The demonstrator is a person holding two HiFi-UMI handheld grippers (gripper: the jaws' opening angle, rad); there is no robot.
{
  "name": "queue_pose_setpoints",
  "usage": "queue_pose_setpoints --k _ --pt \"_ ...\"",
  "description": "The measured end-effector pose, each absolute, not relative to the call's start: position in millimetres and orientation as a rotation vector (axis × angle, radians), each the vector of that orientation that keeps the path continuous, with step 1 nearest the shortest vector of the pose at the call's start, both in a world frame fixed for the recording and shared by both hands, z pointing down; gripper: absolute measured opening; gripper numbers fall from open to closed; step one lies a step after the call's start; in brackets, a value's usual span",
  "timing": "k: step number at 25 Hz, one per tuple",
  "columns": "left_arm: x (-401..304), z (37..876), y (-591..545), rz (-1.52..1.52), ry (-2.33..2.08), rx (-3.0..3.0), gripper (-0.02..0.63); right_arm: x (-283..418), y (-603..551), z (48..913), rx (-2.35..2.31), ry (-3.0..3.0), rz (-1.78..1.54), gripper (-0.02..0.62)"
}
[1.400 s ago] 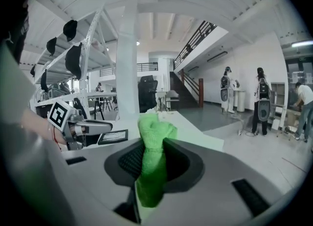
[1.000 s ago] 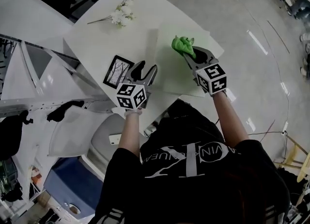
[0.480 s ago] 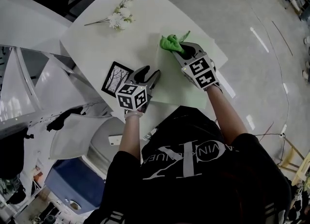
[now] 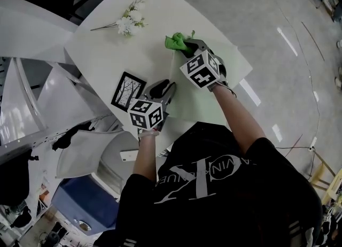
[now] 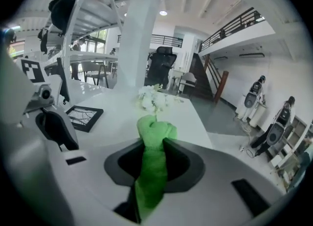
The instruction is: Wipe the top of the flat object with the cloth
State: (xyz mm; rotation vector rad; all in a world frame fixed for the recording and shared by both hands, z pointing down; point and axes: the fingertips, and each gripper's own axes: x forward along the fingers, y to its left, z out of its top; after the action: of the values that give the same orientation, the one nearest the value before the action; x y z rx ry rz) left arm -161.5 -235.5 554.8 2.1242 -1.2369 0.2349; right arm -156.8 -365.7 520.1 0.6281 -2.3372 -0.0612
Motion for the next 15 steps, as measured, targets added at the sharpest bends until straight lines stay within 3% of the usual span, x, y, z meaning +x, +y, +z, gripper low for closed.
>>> queue_pose_setpoints --k 15 --pt "-163.3 558.6 -234.1 0.210 -1.287 2.053 0.120 -133.9 -380.9 533.3 0.677 -2.269 0.032 0.081"
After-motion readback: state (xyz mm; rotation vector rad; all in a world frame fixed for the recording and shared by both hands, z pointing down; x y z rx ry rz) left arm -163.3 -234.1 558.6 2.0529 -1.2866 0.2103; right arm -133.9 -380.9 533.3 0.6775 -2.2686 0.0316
